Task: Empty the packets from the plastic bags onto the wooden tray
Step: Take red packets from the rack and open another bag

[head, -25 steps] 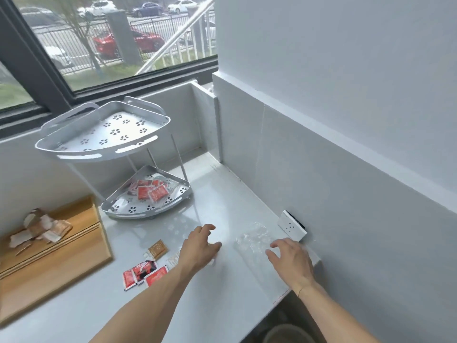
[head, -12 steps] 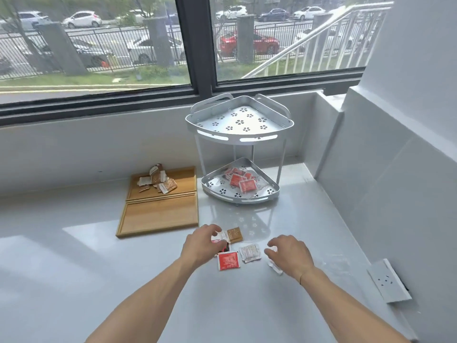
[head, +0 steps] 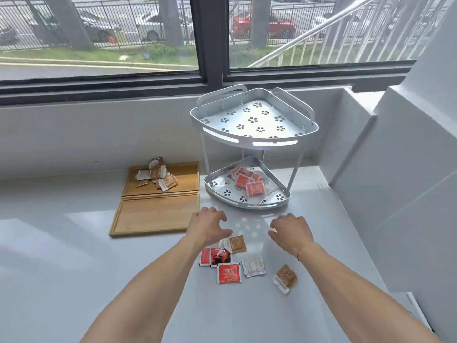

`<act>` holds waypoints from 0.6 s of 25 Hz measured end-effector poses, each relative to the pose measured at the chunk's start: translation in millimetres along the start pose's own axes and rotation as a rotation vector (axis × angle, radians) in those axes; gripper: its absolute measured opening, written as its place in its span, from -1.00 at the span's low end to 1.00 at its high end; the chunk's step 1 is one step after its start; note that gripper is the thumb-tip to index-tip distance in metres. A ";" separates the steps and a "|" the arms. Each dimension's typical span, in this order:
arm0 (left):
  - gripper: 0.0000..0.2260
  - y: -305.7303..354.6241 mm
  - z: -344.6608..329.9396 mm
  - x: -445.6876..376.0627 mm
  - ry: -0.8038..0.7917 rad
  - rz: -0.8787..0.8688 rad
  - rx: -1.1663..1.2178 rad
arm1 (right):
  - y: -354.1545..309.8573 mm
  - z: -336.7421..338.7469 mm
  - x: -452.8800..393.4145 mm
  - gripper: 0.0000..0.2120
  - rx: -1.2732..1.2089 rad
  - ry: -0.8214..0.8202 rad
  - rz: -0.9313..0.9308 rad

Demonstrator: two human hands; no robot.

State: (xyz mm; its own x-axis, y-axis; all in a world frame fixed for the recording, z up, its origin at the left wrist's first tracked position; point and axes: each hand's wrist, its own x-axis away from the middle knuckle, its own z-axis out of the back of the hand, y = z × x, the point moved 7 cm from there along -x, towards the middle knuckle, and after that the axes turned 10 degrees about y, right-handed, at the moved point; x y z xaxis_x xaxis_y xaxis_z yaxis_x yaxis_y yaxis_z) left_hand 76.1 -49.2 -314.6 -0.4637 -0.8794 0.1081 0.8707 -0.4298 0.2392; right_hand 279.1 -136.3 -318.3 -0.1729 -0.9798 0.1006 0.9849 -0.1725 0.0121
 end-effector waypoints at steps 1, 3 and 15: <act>-0.53 5.1 0.3 -13.2 -0.006 -0.020 -0.019 | 4.5 2.4 -11.1 -0.69 0.006 0.012 -0.002; -0.50 18.9 0.5 -36.9 -0.002 -0.072 -0.045 | 13.0 8.3 -31.5 -0.74 0.015 0.054 -0.012; -0.62 93.3 -25.5 -102.1 0.054 -0.249 -0.141 | 23.6 -9.1 -104.1 -0.67 -0.137 0.087 0.069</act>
State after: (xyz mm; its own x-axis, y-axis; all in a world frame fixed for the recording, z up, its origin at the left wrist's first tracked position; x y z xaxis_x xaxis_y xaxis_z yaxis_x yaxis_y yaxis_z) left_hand 208.9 -4.7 -327.9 -0.6597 -0.7515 0.0104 0.7473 -0.6544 0.1152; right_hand 320.3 -39.3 -337.5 -0.1107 -0.9938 0.0099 0.9856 -0.1111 -0.1277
